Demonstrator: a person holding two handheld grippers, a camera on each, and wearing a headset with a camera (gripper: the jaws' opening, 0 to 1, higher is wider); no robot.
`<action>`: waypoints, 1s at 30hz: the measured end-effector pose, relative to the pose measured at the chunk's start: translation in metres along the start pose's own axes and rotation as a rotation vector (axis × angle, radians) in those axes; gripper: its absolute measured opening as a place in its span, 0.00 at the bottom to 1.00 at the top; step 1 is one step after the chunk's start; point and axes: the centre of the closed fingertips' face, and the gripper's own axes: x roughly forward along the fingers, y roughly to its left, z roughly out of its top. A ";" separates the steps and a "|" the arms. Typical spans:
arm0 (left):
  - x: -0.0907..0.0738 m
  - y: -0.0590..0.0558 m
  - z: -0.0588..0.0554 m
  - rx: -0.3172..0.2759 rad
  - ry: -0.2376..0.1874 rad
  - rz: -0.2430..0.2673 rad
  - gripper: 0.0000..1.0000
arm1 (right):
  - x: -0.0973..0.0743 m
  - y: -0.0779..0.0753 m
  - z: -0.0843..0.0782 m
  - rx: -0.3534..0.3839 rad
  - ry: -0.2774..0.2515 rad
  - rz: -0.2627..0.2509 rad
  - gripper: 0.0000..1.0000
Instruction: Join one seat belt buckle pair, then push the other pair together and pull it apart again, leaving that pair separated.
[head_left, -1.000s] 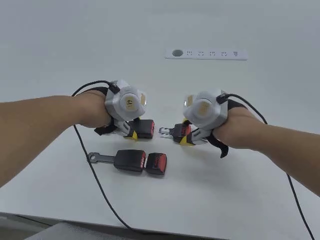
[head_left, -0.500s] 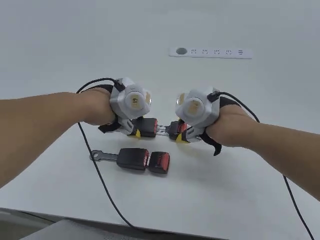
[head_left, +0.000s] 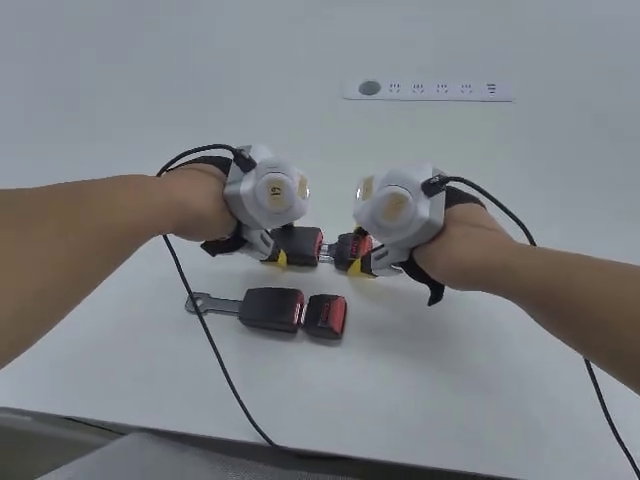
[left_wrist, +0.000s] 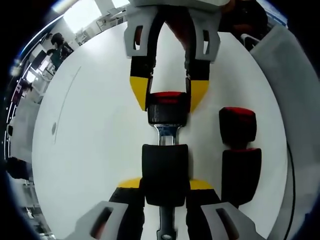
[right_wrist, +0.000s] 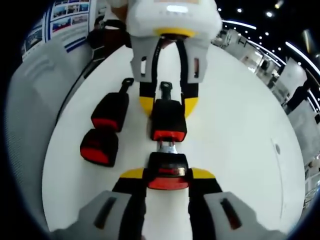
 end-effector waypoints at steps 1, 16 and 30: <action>0.000 0.000 0.000 -0.011 -0.001 0.002 0.31 | 0.000 0.000 0.001 0.001 -0.006 0.000 0.30; -0.002 -0.005 0.005 0.005 -0.017 -0.025 0.32 | 0.010 -0.002 0.016 0.001 -0.051 -0.004 0.29; -0.004 -0.005 0.006 0.005 -0.016 -0.019 0.32 | 0.006 -0.002 0.010 0.005 -0.022 -0.009 0.30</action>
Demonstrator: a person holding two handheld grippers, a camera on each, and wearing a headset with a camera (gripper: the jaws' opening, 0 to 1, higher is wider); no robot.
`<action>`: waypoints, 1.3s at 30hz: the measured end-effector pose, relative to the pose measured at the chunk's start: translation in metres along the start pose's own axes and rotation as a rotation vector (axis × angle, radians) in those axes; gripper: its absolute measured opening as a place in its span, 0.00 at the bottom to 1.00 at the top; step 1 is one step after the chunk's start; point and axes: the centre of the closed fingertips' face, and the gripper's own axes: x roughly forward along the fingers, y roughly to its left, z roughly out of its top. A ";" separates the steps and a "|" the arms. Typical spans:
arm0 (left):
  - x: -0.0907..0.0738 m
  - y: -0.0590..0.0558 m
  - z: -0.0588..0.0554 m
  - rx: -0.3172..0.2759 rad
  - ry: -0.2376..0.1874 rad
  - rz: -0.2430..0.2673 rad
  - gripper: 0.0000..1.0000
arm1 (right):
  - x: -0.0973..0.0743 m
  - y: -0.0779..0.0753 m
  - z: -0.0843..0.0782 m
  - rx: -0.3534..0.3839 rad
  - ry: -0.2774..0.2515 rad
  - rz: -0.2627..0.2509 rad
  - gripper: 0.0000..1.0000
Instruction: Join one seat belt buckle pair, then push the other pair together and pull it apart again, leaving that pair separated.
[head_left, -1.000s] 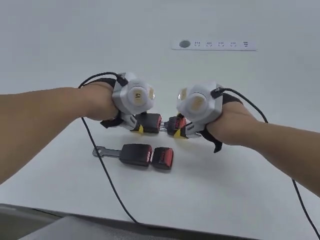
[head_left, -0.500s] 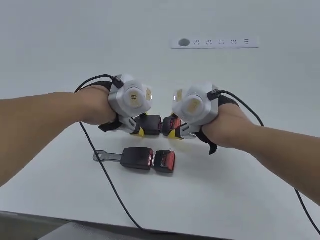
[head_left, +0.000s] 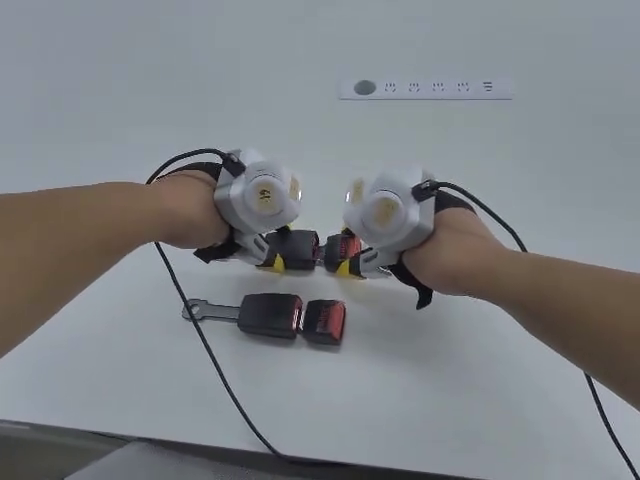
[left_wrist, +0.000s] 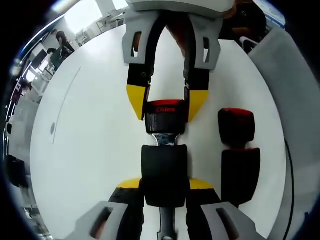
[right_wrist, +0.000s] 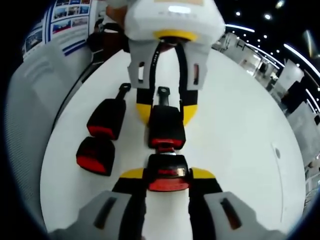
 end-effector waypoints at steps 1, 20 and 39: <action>0.000 0.000 0.000 -0.001 0.001 -0.003 0.32 | -0.002 -0.001 -0.003 -0.001 0.008 0.001 0.30; 0.001 0.002 -0.002 -0.016 -0.013 0.000 0.32 | -0.044 0.006 -0.058 0.035 0.063 -0.017 0.32; 0.000 0.000 0.000 -0.012 -0.009 -0.003 0.33 | -0.087 0.011 -0.118 0.050 0.156 -0.044 0.34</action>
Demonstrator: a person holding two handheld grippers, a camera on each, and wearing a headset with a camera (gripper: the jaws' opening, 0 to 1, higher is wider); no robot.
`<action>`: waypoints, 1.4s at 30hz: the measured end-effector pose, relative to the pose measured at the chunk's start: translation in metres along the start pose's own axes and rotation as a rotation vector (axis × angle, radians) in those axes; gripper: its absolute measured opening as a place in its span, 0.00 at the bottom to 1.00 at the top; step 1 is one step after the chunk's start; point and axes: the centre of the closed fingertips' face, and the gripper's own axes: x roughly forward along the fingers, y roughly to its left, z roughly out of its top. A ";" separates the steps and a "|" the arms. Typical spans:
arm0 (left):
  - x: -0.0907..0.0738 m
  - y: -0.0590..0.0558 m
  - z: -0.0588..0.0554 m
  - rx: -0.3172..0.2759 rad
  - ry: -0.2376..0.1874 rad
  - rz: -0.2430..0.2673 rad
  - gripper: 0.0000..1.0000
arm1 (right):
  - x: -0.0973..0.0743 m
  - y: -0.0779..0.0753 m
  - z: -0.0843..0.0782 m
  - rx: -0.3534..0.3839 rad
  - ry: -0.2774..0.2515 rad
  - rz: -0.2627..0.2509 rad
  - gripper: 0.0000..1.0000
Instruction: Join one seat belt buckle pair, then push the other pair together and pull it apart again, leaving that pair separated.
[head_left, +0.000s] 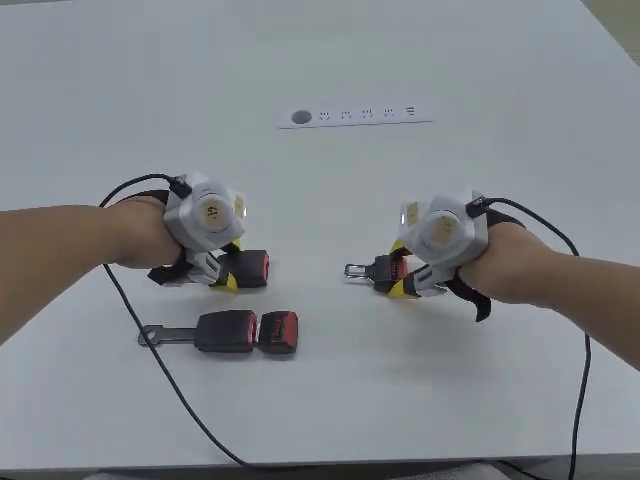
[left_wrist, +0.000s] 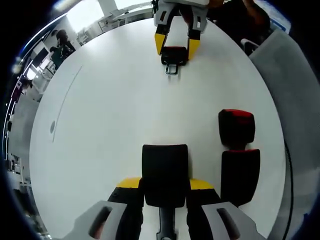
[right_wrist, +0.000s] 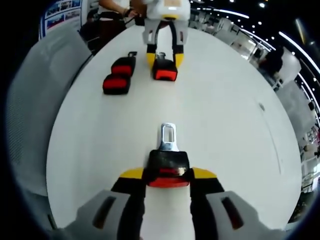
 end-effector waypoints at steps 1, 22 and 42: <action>0.000 0.000 0.000 0.001 -0.004 0.003 0.33 | 0.000 0.001 -0.005 0.009 0.029 0.006 0.34; -0.028 0.005 -0.023 -0.195 -0.150 0.133 0.34 | -0.030 0.022 -0.025 0.247 -0.085 -0.121 0.53; -0.119 -0.082 -0.068 -0.510 -0.397 0.348 0.72 | -0.079 0.072 0.015 0.313 -0.278 -0.174 0.68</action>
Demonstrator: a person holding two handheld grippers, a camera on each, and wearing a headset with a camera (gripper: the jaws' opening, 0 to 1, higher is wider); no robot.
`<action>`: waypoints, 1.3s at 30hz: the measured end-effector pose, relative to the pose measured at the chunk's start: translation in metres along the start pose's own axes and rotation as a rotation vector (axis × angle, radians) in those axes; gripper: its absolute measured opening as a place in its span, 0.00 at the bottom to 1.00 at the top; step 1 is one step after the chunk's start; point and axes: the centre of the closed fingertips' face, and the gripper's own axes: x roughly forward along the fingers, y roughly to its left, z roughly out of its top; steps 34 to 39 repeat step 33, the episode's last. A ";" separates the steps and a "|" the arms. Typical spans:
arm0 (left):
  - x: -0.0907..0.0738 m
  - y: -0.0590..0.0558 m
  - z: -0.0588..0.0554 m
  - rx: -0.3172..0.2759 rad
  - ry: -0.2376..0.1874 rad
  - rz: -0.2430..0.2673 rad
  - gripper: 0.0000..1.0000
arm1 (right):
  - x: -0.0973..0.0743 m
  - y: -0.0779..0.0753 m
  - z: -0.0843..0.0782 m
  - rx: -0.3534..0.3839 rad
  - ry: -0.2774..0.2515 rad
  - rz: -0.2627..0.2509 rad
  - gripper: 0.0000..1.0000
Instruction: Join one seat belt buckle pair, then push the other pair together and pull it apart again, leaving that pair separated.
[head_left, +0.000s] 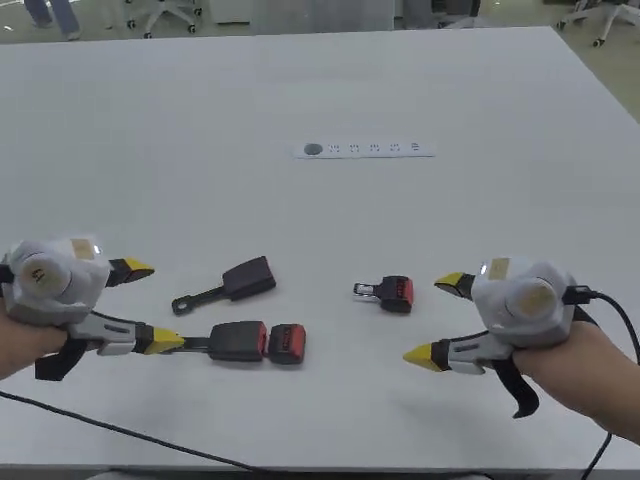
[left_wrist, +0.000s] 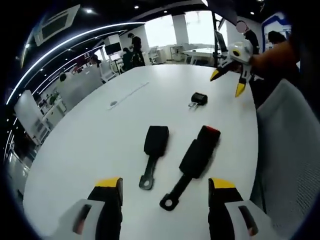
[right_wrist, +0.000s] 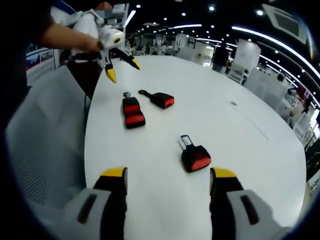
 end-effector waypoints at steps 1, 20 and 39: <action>-0.005 -0.001 -0.004 -0.025 -0.009 0.012 0.74 | -0.002 0.003 0.000 -0.004 -0.005 -0.002 0.68; -0.048 0.002 -0.052 -0.155 -0.026 0.123 1.00 | -0.031 0.009 -0.016 0.065 -0.041 -0.078 1.00; -0.051 0.001 -0.051 -0.182 -0.049 0.135 1.00 | -0.032 0.014 -0.009 0.072 -0.047 -0.099 1.00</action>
